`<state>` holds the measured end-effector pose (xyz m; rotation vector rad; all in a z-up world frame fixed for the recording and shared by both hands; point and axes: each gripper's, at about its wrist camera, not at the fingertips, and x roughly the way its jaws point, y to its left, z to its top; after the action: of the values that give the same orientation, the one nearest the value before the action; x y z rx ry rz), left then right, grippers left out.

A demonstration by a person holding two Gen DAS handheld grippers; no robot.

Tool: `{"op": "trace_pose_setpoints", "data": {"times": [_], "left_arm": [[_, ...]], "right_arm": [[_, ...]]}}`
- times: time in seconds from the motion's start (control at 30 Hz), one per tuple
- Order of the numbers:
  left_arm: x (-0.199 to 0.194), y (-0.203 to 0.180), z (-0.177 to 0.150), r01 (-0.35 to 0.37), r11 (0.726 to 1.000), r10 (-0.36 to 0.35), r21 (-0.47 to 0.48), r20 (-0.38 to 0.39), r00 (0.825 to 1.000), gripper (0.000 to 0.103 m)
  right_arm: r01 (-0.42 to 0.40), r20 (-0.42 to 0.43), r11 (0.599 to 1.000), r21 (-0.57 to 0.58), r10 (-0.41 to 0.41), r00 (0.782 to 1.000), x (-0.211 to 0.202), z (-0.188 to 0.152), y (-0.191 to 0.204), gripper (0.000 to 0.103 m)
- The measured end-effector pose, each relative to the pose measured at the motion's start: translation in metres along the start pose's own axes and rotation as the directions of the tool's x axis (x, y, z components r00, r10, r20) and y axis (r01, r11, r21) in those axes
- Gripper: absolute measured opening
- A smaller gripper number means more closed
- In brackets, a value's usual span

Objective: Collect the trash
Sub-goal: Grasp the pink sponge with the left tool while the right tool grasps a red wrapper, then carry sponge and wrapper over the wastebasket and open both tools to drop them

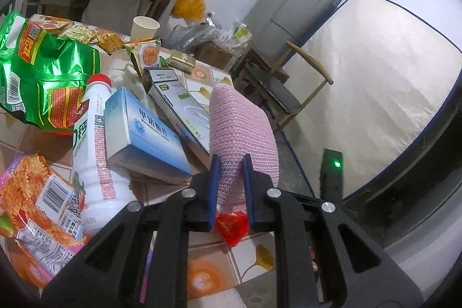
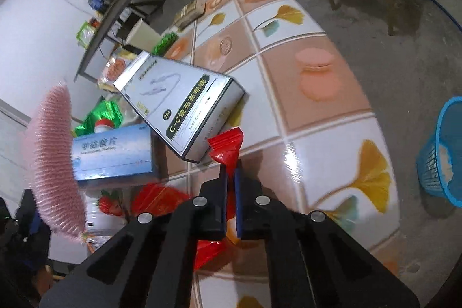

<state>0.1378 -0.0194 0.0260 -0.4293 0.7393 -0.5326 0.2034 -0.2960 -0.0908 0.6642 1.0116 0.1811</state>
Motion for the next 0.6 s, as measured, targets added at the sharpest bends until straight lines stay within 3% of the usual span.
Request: {"op": "trace_pose_setpoints", "data": {"times": [0.3, 0.47, 0.6], "left_arm": [[0.007, -0.026, -0.004, 0.013, 0.999, -0.012, 0.035, -0.017, 1.000, 0.014], [0.037, -0.057, -0.011, 0.058, 0.995, -0.051, 0.077, -0.090, 0.995, 0.014], [0.074, -0.096, -0.022, 0.120, 0.985, -0.096, 0.124, -0.182, 0.978, 0.014]], "right_arm": [[-0.067, 0.153, 0.996, 0.055, 0.058, 0.987, -0.075, -0.007, -0.029, 0.004], [-0.049, 0.249, 0.994, 0.096, 0.023, 0.968, -0.125, -0.011, -0.061, 0.004], [0.006, 0.319, 0.986, 0.166, -0.059, 0.946, -0.169, -0.014, -0.104, 0.004]]}}
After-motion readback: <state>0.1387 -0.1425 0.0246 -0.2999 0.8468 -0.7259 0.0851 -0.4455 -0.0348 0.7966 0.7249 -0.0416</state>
